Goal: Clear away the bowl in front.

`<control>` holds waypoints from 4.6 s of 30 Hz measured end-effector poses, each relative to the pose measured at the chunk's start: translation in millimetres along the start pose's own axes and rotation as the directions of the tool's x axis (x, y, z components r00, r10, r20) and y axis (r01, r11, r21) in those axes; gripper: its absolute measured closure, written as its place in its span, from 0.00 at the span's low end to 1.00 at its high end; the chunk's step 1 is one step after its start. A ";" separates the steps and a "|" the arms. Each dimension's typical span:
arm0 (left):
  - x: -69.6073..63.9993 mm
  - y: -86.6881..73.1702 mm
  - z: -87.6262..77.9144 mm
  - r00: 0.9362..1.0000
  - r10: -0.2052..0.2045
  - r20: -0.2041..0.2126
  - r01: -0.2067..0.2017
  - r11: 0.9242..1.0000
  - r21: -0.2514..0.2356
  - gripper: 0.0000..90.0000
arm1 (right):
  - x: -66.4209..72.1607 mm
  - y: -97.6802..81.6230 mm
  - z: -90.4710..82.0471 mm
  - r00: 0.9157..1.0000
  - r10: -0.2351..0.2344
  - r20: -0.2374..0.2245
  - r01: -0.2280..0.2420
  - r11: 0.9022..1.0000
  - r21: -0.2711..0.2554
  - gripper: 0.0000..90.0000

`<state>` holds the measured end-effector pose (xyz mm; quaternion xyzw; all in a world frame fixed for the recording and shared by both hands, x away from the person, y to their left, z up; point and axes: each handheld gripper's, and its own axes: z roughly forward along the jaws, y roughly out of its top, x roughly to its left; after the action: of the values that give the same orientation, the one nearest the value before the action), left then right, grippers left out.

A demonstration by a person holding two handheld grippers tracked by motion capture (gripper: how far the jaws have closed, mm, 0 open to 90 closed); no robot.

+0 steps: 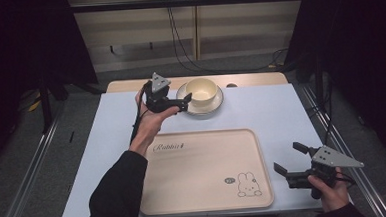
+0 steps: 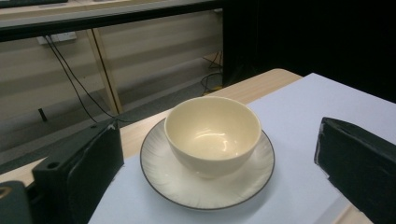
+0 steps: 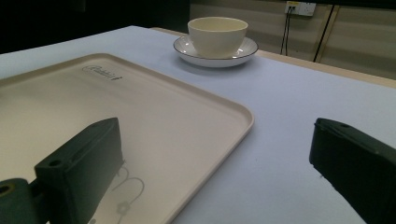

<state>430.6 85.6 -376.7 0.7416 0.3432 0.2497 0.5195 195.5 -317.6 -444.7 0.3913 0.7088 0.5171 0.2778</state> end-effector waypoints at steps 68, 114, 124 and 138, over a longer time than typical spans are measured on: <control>28.7 -34.2 150.8 0.978 -0.182 -0.099 0.207 0.882 0.424 0.22 | 0.8 -0.8 0.3 0.999 -0.015 -0.035 0.015 1.000 0.003 0.03; 33.8 -31.3 147.8 0.917 -0.373 -0.142 0.395 0.801 0.451 0.93 | 1.5 -0.8 0.7 0.999 -0.014 -0.031 0.014 1.000 0.008 0.03; 35.4 -28.2 143.4 0.907 -0.397 -0.142 0.417 0.796 0.438 0.93 | 1.1 -0.9 0.7 1.000 -0.015 -0.025 0.015 1.000 0.010 0.03; 47.6 -19.1 126.3 0.896 -0.422 -0.137 0.439 0.801 0.407 0.93 | 1.0 -0.7 -0.1 0.999 -0.018 -0.027 0.018 1.000 0.000 0.03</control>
<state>548.1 50.8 -436.4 0.7348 0.5589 0.0583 0.3800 194.7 -316.9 -445.3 0.3779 0.7162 0.5195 0.2728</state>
